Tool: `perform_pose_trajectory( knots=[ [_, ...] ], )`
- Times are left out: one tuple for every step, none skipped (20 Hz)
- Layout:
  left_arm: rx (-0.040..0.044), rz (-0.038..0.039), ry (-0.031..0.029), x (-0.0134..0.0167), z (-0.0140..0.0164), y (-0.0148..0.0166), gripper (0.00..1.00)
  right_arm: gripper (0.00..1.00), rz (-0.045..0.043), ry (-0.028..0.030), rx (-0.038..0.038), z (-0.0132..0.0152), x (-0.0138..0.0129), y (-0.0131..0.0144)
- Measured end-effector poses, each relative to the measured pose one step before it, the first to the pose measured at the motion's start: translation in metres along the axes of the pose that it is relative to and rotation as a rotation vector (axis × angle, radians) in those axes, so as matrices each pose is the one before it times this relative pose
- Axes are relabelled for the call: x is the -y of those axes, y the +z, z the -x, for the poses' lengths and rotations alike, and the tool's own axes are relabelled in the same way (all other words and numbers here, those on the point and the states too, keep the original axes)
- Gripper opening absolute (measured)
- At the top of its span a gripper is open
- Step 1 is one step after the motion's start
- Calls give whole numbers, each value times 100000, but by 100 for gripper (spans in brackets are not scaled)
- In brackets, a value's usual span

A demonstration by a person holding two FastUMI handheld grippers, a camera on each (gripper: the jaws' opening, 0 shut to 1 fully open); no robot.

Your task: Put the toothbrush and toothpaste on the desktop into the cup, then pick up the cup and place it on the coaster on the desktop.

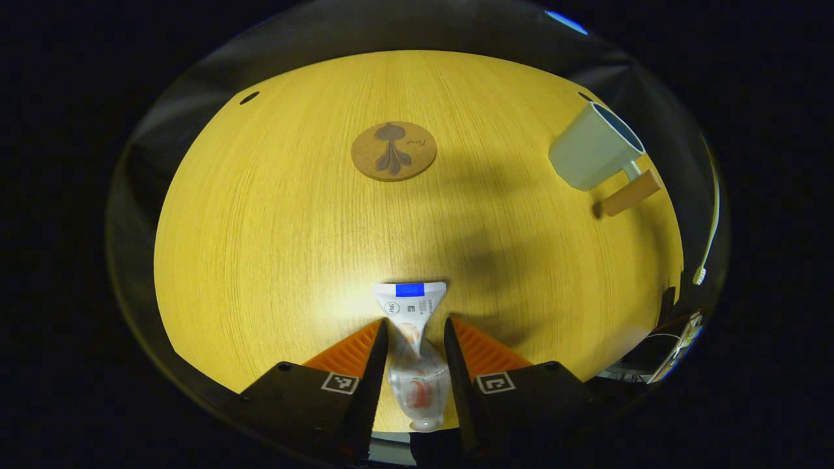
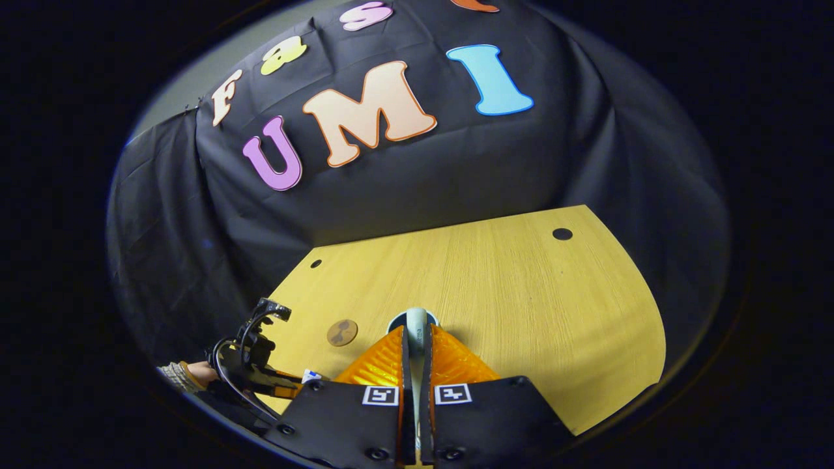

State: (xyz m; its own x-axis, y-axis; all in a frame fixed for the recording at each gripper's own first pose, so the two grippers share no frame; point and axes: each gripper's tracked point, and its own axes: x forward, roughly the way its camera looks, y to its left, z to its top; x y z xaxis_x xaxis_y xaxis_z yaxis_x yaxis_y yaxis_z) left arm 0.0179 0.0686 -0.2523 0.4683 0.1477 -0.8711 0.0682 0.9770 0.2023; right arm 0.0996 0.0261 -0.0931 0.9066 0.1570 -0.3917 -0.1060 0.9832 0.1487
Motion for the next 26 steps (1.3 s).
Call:
perform_pose_trajectory(
  knots=[
    [-1233, -623, 1468, -241, -73, -67, 47, 6, 812, 1040, 442, -326, -260, 469],
    [-295, -1045, 1291, -324, -97, 66, 41, 6, 572, 1112, 548, -312, -330, 386],
    [-716, -327, 706, -45, 25, -15, 39, 6, 343, 1213, 926, -294, -299, 502],
    [-550, -141, 686, -48, -28, 100, 35, 6, 166, 1652, 848, -337, -408, 413],
    [-574, -484, 479, -26, -44, -13, 34, 6, 107, 1090, 806, -325, -262, 466],
    [-9, -149, 88, 45, -101, 248, 34, 6, 72, 1029, 890, -303, -230, 424],
    [-510, 246, 420, -61, -62, 1, 30, 6, 34, 1122, 1221, -425, -210, 473],
    [-288, 469, 45, 24, 71, 133, 27, 6, 209, 1142, 1666, -303, -213, 572],
    [-294, 84, 10, -107, 64, 24, 24, 6, 403, 1109, 2320, -344, -164, 621],
    [147, -598, -116, 56, 64, -26, 23, 6, 667, 1358, 2943, -346, -189, 583],
    [492, -1791, -489, 55, 11, 62, 21, 6, 702, 1361, 2104, -535, -158, 471],
    [309, -758, -14, -101, -30, -15, 20, 6, 657, 993, 1898, -502, -49, 301],
    [56, 968, 476, -29, -96, -42, 20, 6, 417, 224, 1594, -457, 135, 337],
    [-484, 1253, 427, -50, 99, -58, 20, 6, -150, 310, 1518, -508, 145, 288],
    [-277, 51, 193, 44, -24, 3, 20, 6, -885, 850, 1384, -490, -54, 239],
    [23, 81, 110, 27, 39, 42, 20, 6, -1133, 1165, 1248, -532, -53, 264],
    [384, 375, 9, 52, 24, -3, 19, 6, -971, 368, 1105, -486, 104, 293],
    [681, -293, -263, 16, -20, 0, 18, 6, -632, 272, 1087, -435, 253, 297],
    [-79, -471, -500, 26, -8, -169, 16, 6, -399, 7, 978, -515, 202, 110],
    [370, -456, -453, -66, -7, 34, 14, 6, 311, 370, 1630, -455, 18, 273],
    [255, 62, -262, 42, 45, 63, 11, 6, 841, 592, 1720, -485, 56, 190],
    [1076, 1068, -114, 8, -32, 48, 9, 6, 912, 559, 1855, -356, -93, 193],
    [1311, 1157, -570, 27, 30, 36, 6, 5, 907, 57, 1910, -486, 110, 164],
    [1891, 1699, -1123, 45, -12, 109, 6, 5, 345, 176, 1246, -364, 29, -42],
    [1382, 1746, -1805, 78, -20, -16, 5, 6, -150, -299, 614, -457, 134, -276],
    [1000, 2916, -2469, 206, 17, -1, 5, 6, -344, -309, 120, -320, 205, -506]
  ],
)
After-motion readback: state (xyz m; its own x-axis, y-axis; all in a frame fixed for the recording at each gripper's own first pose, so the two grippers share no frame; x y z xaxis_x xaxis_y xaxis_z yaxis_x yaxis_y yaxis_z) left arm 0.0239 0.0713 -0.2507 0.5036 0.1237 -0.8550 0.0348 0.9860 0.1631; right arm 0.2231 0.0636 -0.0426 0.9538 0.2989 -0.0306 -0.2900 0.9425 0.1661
